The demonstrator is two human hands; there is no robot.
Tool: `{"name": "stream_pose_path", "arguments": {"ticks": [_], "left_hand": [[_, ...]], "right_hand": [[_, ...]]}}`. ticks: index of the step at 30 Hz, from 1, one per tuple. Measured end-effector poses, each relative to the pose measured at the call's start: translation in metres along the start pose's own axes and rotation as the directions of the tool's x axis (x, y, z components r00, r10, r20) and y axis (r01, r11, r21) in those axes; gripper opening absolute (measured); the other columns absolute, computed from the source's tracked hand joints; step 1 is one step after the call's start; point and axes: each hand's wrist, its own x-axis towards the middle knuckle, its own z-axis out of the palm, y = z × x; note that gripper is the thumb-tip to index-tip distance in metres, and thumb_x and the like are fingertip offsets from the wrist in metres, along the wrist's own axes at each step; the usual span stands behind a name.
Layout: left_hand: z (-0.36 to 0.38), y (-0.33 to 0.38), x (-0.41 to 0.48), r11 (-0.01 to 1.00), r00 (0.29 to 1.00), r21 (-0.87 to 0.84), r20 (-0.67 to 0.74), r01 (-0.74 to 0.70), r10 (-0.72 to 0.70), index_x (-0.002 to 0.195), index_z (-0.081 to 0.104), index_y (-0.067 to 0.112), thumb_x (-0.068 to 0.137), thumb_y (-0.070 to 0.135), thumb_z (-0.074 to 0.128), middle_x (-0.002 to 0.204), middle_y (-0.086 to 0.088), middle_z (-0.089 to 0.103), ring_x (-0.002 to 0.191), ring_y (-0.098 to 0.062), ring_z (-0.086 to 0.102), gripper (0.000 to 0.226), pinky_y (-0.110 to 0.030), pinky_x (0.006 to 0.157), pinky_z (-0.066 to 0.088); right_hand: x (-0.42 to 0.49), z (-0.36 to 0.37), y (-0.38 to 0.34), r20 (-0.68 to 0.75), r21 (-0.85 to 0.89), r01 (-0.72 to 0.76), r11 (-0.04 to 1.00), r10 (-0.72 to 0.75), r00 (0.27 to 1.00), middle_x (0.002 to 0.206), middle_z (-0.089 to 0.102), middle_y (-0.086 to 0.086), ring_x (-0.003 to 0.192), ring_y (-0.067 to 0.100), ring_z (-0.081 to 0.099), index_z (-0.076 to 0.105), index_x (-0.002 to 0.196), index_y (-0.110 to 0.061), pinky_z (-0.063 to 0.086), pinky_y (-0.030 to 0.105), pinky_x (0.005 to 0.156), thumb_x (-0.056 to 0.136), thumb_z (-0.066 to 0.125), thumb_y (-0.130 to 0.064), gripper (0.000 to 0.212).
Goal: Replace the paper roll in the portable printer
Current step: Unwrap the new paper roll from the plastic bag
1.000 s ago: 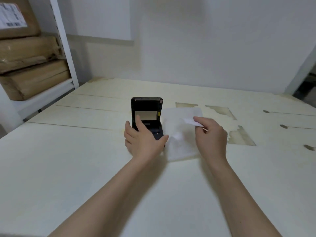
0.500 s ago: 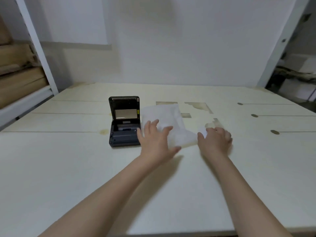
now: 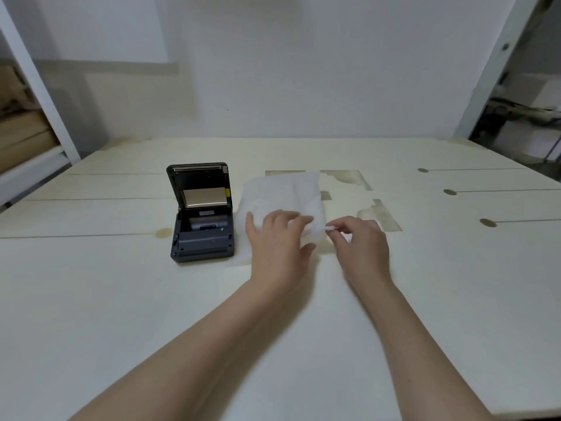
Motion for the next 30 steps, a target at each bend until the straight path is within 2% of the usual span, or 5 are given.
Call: {"name": "stream_pose_path", "arguments": {"ticks": [4,8,17,23,30], "left_hand": [[0.002,0.018,0.011,0.991,0.991,-0.119,-0.125,-0.056,0.041,0.098,0.074,0.026,0.09,0.031,0.065,0.092,0.004,0.075,0.094,-0.023,0.068,0.012,-0.052,0.11,0.026],[0.004,0.015,0.015,0.995,0.989,-0.073,-0.139,-0.067,0.057,0.082,0.074,0.022,0.092,0.034,0.06,0.076,0.005,0.072,0.08,-0.024,0.066,0.02,-0.046,0.092,0.038],[-0.015,-0.019,-0.013,0.999,0.965,0.036,-0.26,0.035,-0.024,0.078,0.066,0.023,0.086,0.025,0.07,0.072,0.007,0.068,0.074,-0.026,0.061,0.009,-0.032,0.071,0.02],[-0.032,-0.034,-0.024,0.974,0.956,-0.02,-0.189,0.224,-0.224,0.089,0.066,0.022,0.093,0.032,0.06,0.093,0.002,0.067,0.095,-0.026,0.056,0.013,-0.031,0.078,0.022],[-0.047,-0.034,-0.006,0.873,0.949,-0.376,0.071,0.31,-0.307,0.118,0.063,0.027,0.097,0.04,0.047,0.123,0.007,0.064,0.121,-0.018,0.052,0.029,-0.039,0.102,0.039]], "right_hand": [[-0.001,-0.004,-0.001,-0.012,0.095,0.011,0.995,-0.01,1.0,0.083,0.071,-0.003,0.087,0.008,0.051,0.072,0.092,-0.017,0.036,0.01,0.067,0.09,0.066,-0.018,0.006],[-0.002,-0.005,0.003,-0.035,0.014,-0.012,1.0,0.012,0.999,0.076,0.059,-0.017,0.093,0.016,0.055,0.074,0.092,-0.019,0.042,0.031,0.083,0.091,0.065,-0.022,0.009],[0.009,-0.012,0.021,-0.178,-0.075,-0.339,0.938,0.322,0.93,0.119,0.061,0.005,0.118,0.03,0.046,0.066,0.086,-0.024,0.031,0.038,0.091,0.092,0.062,-0.026,0.007],[0.008,-0.011,0.022,-0.192,-0.074,-0.412,0.908,0.392,0.9,0.122,0.06,0.006,0.12,0.03,0.044,0.067,0.096,-0.019,0.031,0.039,0.093,0.095,0.057,-0.026,0.012],[-0.005,-0.006,-0.001,-0.428,0.084,-0.097,0.992,0.124,0.895,0.114,0.064,0.003,0.112,0.028,0.053,0.066,0.111,-0.018,0.026,0.03,0.084,0.088,0.049,-0.009,0.03]]}}
